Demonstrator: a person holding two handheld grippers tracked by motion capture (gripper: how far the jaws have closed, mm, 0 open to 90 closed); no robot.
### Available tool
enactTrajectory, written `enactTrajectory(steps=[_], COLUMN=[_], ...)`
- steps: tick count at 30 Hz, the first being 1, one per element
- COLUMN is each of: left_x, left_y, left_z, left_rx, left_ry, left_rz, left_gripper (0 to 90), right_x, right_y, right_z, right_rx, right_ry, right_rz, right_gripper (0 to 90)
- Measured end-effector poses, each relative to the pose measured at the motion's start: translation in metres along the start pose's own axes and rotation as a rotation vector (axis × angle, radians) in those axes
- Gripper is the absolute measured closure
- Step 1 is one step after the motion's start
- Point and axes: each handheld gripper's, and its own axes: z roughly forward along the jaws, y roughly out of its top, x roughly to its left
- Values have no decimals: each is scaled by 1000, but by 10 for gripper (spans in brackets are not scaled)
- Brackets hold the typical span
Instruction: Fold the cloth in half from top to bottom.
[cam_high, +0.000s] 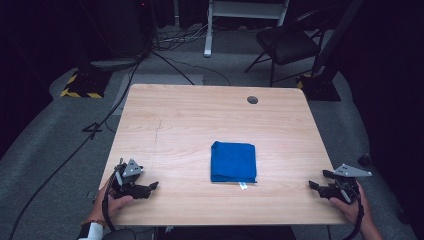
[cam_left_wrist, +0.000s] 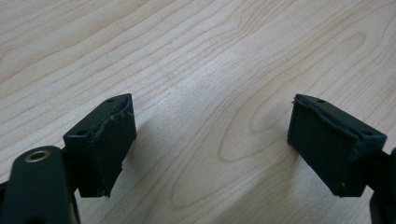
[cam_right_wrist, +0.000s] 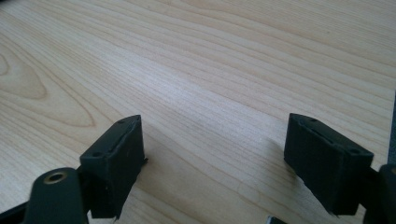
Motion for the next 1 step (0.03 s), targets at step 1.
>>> enactTrajectory(steps=[1], left_x=[0], left_y=[0], left_z=[0], left_rx=[0], left_ry=[0], left_rz=[1], left_gripper=[156], right_x=[0], right_y=[0], right_z=[0], right_rx=[0], right_ry=[0], right_rz=[0], right_gripper=[201])
